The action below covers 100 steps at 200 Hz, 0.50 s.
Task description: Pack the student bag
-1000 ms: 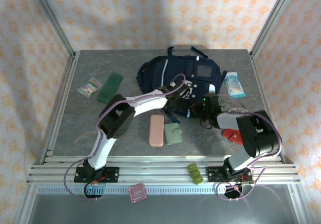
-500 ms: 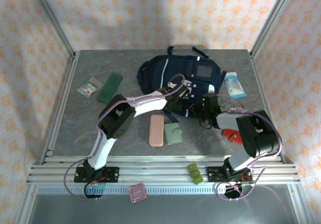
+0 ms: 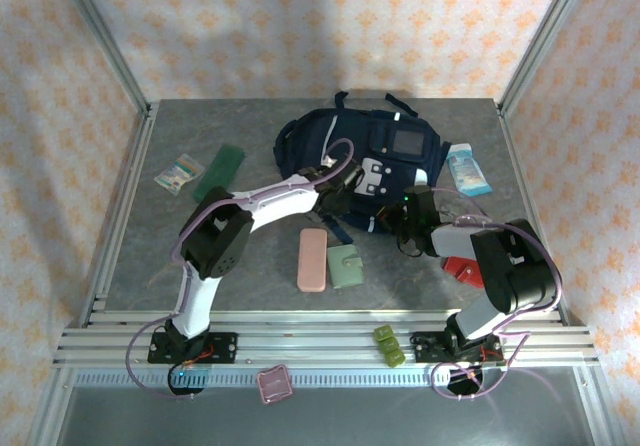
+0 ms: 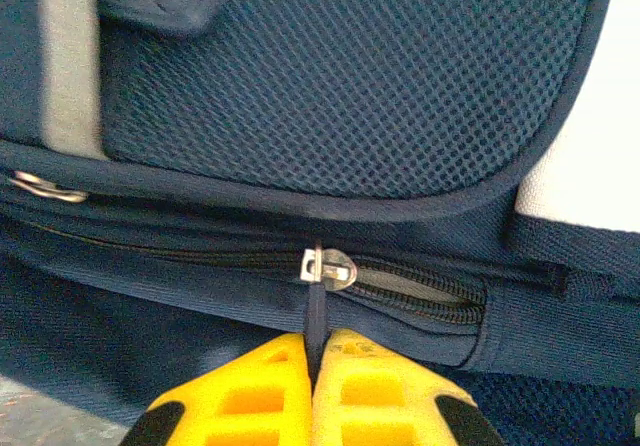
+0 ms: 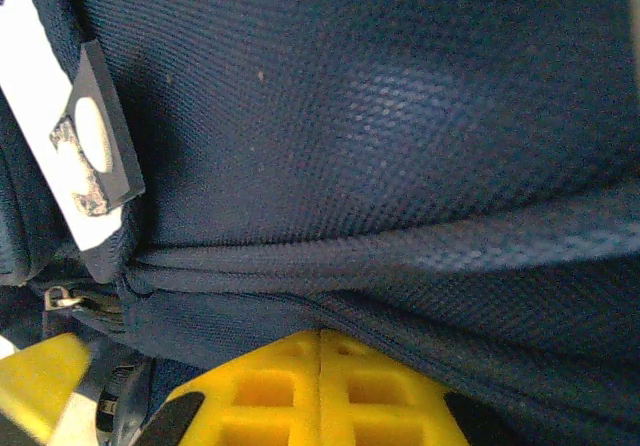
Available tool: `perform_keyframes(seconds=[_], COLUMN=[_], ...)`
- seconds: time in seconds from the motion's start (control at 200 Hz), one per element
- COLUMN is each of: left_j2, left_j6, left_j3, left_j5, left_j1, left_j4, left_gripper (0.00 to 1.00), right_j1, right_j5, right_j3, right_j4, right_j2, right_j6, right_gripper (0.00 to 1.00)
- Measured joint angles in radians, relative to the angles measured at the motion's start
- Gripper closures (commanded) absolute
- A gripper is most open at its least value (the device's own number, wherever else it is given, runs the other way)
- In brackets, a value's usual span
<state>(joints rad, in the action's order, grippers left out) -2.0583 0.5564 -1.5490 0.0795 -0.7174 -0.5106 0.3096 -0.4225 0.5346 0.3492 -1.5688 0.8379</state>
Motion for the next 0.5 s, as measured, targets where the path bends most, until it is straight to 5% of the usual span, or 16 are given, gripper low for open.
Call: perform_keyframes(seconds=[0.065,0.135,0.24,0.345,0.501], left_j2=[0.018,0.032,0.034,0.034,0.034], left_j6=[-0.008,-0.015,-0.021,-0.033,-0.043], left_j3=[0.004,0.013,0.015,0.015,0.015], left_j5=[0.001,0.002,0.008,0.004,0.003], left_j1=[0.005,0.007,0.017,0.027,0.032], left_j4=[-0.002,-0.001,0.0,0.003,0.004], left_gripper=[0.99,0.71,0.56,0.46,0.45], right_j1=[0.0,0.0,0.0,0.0,0.0], right_j5=[0.0,0.0,0.0,0.0,0.002], right_j3=[0.0,0.0,0.0,-0.001,-0.002], right_j4=[0.0,0.0,0.0,0.0,0.0], right_j2=[0.0,0.0,0.0,0.0,0.001], right_j6=[0.0,0.0,0.0,0.0,0.0], right_gripper=[1.0,1.0,1.0,1.0,1.0])
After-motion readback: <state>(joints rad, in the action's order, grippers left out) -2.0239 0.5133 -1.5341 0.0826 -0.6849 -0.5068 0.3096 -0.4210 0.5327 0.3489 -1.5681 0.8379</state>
